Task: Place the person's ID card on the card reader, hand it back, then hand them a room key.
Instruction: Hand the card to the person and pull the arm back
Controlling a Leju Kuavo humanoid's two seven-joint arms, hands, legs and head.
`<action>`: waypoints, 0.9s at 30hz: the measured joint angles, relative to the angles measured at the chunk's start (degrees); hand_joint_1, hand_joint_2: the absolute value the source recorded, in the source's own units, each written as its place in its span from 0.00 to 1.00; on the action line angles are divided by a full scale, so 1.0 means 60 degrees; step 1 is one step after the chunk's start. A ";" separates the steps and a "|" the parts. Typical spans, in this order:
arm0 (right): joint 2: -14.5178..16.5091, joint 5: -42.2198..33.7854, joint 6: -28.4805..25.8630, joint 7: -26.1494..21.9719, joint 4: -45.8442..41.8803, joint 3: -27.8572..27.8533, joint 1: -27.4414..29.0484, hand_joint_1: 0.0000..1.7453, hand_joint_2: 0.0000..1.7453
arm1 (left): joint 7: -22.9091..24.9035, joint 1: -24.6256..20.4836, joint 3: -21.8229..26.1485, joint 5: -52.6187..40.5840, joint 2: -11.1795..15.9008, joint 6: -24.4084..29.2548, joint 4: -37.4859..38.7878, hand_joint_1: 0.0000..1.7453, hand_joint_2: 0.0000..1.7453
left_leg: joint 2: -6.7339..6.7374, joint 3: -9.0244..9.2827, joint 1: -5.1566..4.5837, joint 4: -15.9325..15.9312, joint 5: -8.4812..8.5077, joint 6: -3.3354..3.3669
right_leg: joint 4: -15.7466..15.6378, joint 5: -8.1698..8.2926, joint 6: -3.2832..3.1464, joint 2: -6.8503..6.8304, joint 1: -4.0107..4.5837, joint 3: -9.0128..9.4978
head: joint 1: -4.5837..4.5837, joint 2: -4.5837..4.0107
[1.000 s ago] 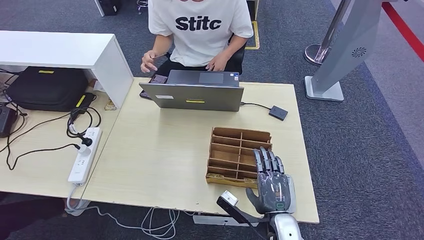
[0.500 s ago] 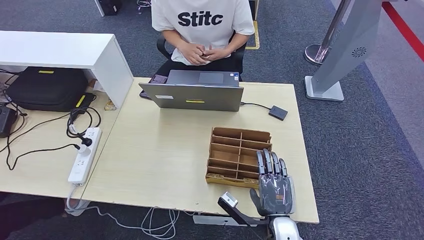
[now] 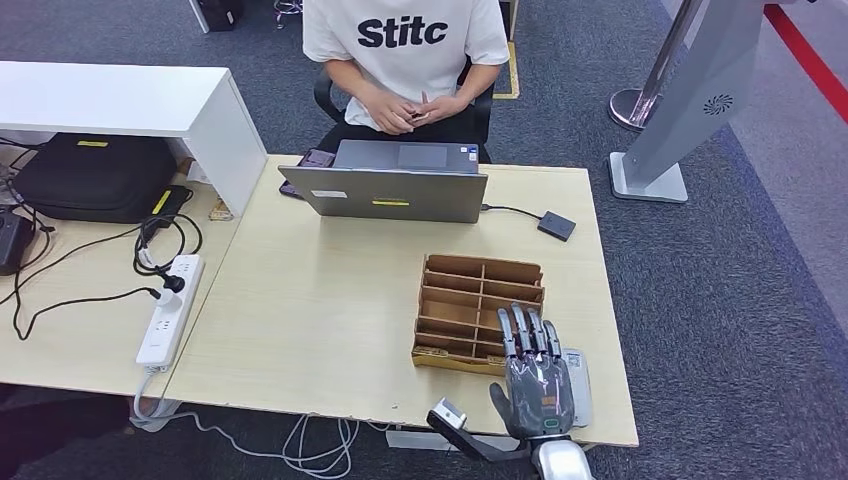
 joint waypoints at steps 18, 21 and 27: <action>0.0004 0.0000 -0.0086 -0.0206 0.0774 -0.0146 -0.0090 0.89 1.00 | -0.0108 -0.0013 0.0087 -0.0016 0.0046 -0.0241 0.0000 0.00 1.00 | 0.0000 0.0000 0.0000 0.0000 0.0000 0.0000 | 0.0000 0.0000 0.0000 0.0000 0.0000 0.0000 | -0.0001 0.0000; 0.0004 0.0000 -0.0066 -0.0269 0.0800 -0.0231 -0.0090 0.91 1.00 | -0.0109 -0.0013 0.0095 -0.0019 0.0048 -0.0230 0.0000 0.00 1.00 | 0.0000 0.0000 0.0000 0.0000 0.0000 0.0000 | 0.0000 0.0000 0.0000 0.0000 0.0000 0.0000 | -0.0002 0.0000; 0.0004 0.0000 -0.0122 -0.0259 0.0868 -0.0290 -0.0107 0.91 1.00 | -0.0110 -0.0015 0.0130 -0.0024 0.0048 -0.0227 0.0000 0.00 1.00 | 0.0000 0.0001 0.0000 0.0000 0.0000 0.0000 | 0.0000 0.0000 0.0000 0.0000 0.0000 0.0000 | -0.0002 0.0000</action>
